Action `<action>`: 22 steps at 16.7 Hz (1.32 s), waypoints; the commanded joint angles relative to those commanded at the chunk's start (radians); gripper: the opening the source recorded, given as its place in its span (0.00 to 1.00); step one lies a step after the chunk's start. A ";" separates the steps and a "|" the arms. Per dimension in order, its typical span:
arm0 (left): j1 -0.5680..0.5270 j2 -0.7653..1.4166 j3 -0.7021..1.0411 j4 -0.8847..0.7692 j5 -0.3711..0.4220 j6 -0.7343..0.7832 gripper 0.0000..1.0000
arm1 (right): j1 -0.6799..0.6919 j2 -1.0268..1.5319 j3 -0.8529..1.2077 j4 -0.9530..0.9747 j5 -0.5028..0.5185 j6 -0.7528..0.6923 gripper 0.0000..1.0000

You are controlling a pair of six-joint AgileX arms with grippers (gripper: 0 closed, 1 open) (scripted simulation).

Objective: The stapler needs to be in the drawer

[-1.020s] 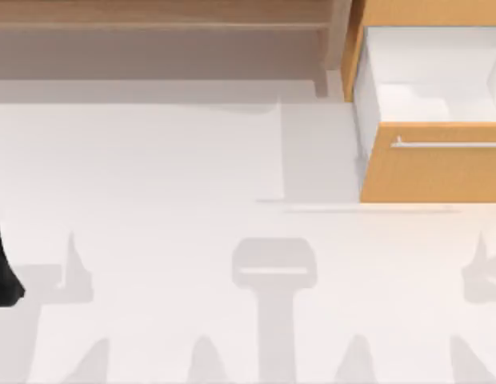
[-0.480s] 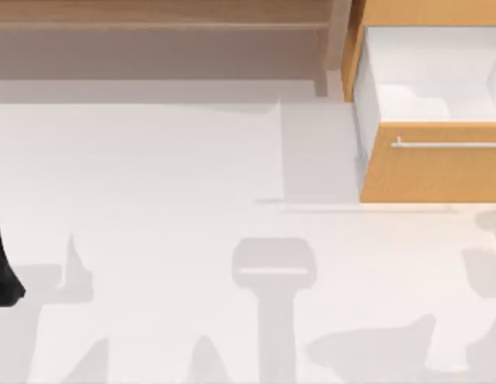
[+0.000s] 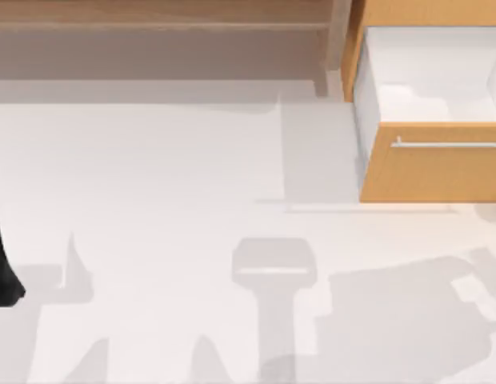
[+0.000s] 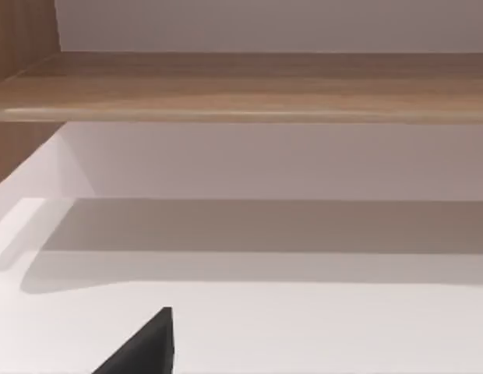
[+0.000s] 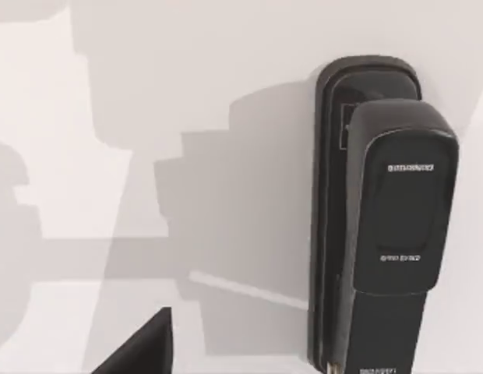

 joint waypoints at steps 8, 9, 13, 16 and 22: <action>0.000 0.000 0.000 0.000 0.000 0.000 1.00 | -0.010 0.119 0.096 -0.093 0.000 -0.035 1.00; 0.000 0.000 0.000 0.000 0.000 0.000 1.00 | -0.005 0.115 0.093 -0.090 0.000 -0.034 1.00; 0.000 0.000 0.000 0.000 0.000 0.000 1.00 | -0.007 0.148 0.057 -0.024 0.000 -0.032 1.00; 0.000 0.000 0.000 0.000 0.000 0.000 1.00 | -0.008 0.189 0.012 0.064 0.000 -0.032 1.00; 0.000 0.000 0.000 0.000 0.000 0.000 1.00 | -0.008 0.219 -0.020 0.124 0.000 -0.032 1.00</action>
